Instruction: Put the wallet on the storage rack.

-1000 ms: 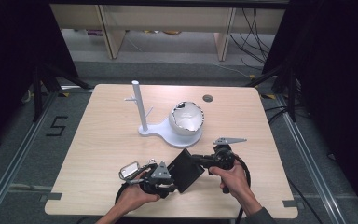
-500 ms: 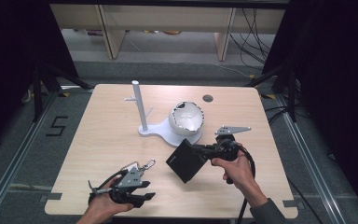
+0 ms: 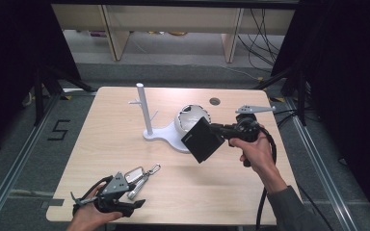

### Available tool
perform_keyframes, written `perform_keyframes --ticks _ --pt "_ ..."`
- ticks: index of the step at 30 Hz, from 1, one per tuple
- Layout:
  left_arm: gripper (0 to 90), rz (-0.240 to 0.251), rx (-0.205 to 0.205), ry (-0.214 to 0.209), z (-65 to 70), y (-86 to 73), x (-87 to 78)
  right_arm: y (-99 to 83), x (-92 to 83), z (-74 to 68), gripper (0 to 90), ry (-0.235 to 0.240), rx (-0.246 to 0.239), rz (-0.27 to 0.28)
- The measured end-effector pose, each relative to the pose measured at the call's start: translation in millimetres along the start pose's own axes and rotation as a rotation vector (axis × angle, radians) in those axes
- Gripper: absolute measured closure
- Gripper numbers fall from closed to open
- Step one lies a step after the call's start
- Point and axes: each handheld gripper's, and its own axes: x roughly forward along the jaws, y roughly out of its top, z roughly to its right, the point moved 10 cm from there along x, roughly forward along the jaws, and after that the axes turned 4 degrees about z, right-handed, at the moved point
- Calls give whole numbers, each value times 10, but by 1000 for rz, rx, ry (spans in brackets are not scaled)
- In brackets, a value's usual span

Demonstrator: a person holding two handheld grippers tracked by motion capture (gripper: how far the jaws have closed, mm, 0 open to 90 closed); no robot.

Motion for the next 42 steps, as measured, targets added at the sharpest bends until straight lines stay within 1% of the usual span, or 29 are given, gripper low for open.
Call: perform_keyframes --ticks 1,2,3,4,5,6,8,9,11,12,14,15,18,19,20,21,22,23,24,25,29,31,32,34,35,37,38,39,42 --pt "366 -1 -16 18 -23 -12 -9 34 -13 11 837 -1 15 -6" --pt "346 -1 -16 18 -23 -12 -9 34 -13 11 837 -1 15 -6" --pt "346 -6 -16 18 -33 -25 -30 84 -13 50 837 -13 -2 5" --pt "334 -3 -17 34 -69 -36 -42 120 -20 64 837 -15 10 4" --pt "308 -21 -3 46 -113 -68 -78 207 -16 134 837 -41 3 9" --pt "298 -15 -26 52 -120 -79 -82 235 -6 160 837 -43 -4 14" --pt "288 -19 -27 66 -158 -102 -94 268 3 189 837 -49 0 16" --pt "270 -12 -46 76 -190 -124 -103 329 23 256 837 -71 -1 22" --pt "268 -13 -56 75 -200 -140 -114 355 34 287 837 -74 2 20" --pt "268 -19 -51 86 -232 -159 -127 383 45 322 837 -88 2 24" --pt "264 -12 -68 89 -249 -178 -151 435 81 423 837 -113 13 13" --pt "264 -6 -74 91 -260 -185 -162 435 81 423 837 -113 13 13" --pt "261 -1 -78 96 -299 -208 -192 495 118 525 837 -139 19 20" --pt "258 -8 -91 102 -305 -225 -201 503 136 533 837 -139 38 23" --pt "256 -7 -98 101 -317 -243 -198 532 161 596 837 -154 32 18" --pt "255 -15 -87 107 -333 -258 -201 546 173 620 837 -166 41 20" --pt "256 -8 -104 105 -323 -260 -188 555 185 639 837 -169 46 19" --pt "255 -8 -104 105 -323 -260 -188 559 200 645 837 -179 76 10" --pt "255 -14 -98 99 -321 -269 -192 578 216 700 837 -186 38 10" --pt "255 -10 -99 102 -321 -268 -191 578 216 700 837 -186 38 10" --pt "254 -3 -107 100 -327 -264 -196 610 304 778 837 -228 54 -3" --pt "254 -8 -109 104 -332 -273 -202 615 328 788 837 -231 62 -2" --pt "254 -8 -97 98 -337 -275 -202 613 348 802 837 -238 61 -9" --pt "252 -6 -103 98 -332 -281 -202 609 420 836 837 -250 67 -20" --pt "251 -4 -114 96 -325 -284 -199 612 446 845 837 -250 66 -20" --pt "250 -5 -113 93 -324 -286 -201 611 470 849 837 -251 69 -22" --pt "250 -3 -106 98 -336 -289 -203 613 523 833 836 -244 85 -24" --pt "249 -3 -106 98 -336 -289 -203 617 548 846 836 -243 73 -27" --pt "249 -7 -109 104 -353 -307 -205 606 610 877 836 -256 70 -38"
